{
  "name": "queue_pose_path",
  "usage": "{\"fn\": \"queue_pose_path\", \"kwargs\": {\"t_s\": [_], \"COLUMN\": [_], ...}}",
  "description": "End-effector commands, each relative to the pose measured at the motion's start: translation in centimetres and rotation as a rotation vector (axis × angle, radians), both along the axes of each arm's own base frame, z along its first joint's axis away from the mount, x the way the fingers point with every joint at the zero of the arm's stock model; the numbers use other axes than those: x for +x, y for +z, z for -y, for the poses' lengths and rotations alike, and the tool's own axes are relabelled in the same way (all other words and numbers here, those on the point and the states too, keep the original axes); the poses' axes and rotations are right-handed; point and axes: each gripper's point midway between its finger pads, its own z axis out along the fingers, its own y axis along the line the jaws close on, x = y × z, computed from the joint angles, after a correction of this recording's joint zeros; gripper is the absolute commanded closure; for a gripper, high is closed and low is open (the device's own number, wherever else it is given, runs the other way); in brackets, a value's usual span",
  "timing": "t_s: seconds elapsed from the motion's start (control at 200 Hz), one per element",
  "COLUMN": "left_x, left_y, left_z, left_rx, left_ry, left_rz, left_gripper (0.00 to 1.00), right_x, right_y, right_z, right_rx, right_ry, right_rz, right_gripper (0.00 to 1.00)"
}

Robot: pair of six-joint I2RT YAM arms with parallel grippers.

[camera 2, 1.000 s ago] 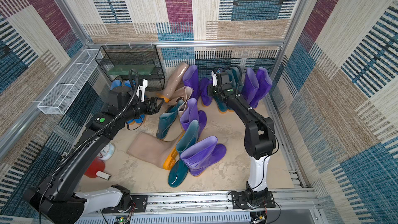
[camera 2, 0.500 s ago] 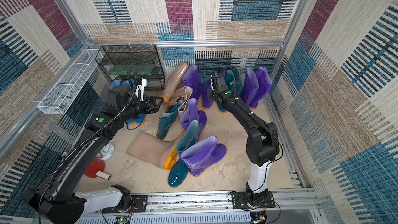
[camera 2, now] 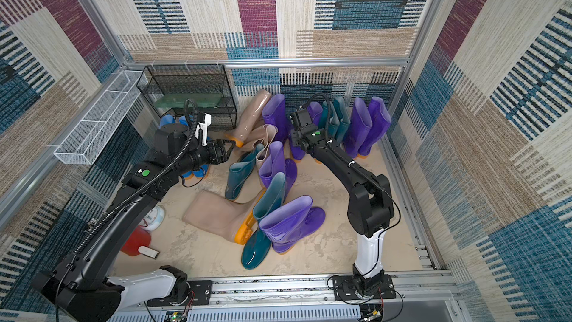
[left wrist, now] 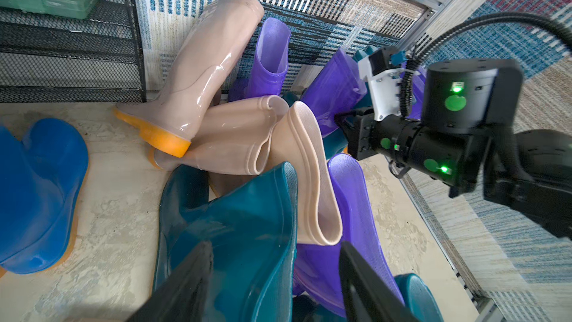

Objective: Match and arrange rain boots in pairs
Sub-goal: Adjust the rain boot at the center of the board.

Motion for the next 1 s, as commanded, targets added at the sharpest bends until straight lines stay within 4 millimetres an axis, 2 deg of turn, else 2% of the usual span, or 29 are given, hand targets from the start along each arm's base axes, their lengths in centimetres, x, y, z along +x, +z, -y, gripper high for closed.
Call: {"fn": "queue_pose_path", "kwargs": {"t_s": [0.0, 0.055, 0.15, 0.331, 0.456, 0.641, 0.756, 0.826, 0.901, 0.992], "left_x": [-0.3, -0.3, -0.4, -1.3, -1.9, -2.6, -2.9, -3.5, -4.6, -6.6], "left_y": [0.6, 0.6, 1.0, 0.3, 0.0, -0.7, -0.7, -0.6, -0.8, -1.3], "left_z": [0.7, 1.0, 2.1, 4.2, 4.6, 4.3, 4.2, 4.5, 5.1, 6.2], "left_rx": [-0.015, 0.004, 0.042, 0.148, 0.185, 0.189, 0.192, 0.194, 0.204, 0.219], "left_ry": [-0.027, -0.034, -0.063, -0.114, -0.125, -0.131, -0.132, -0.154, -0.189, -0.266], "left_rz": [-0.019, -0.029, -0.022, -0.012, 0.006, 0.001, 0.001, 0.005, 0.013, 0.012], "left_gripper": [0.32, 0.32, 0.31, 0.30, 0.30, 0.30, 0.30, 0.30, 0.30, 0.30], "right_x": [0.4, 0.0, -1.0, -3.2, -4.2, -4.3, -5.2, -6.6, -8.8, -12.5], "right_y": [-0.1, 0.2, 2.7, 7.4, 8.5, 7.6, 9.5, 11.5, 12.6, 12.3], "right_z": [-0.7, -0.9, -0.6, 0.6, 0.7, 0.5, 0.5, 0.9, 2.0, 3.5], "right_rx": [-0.025, -0.014, 0.046, 0.163, 0.189, 0.196, 0.211, 0.237, 0.290, 0.343], "right_ry": [0.003, 0.005, 0.015, 0.004, 0.028, 0.036, 0.016, -0.014, -0.059, -0.078], "right_rz": [0.019, 0.020, 0.060, 0.125, 0.152, 0.120, 0.148, 0.185, 0.203, 0.195], "right_gripper": [0.51, 0.40, 0.27, 0.15, 0.13, 0.13, 0.13, 0.13, 0.13, 0.12]}}
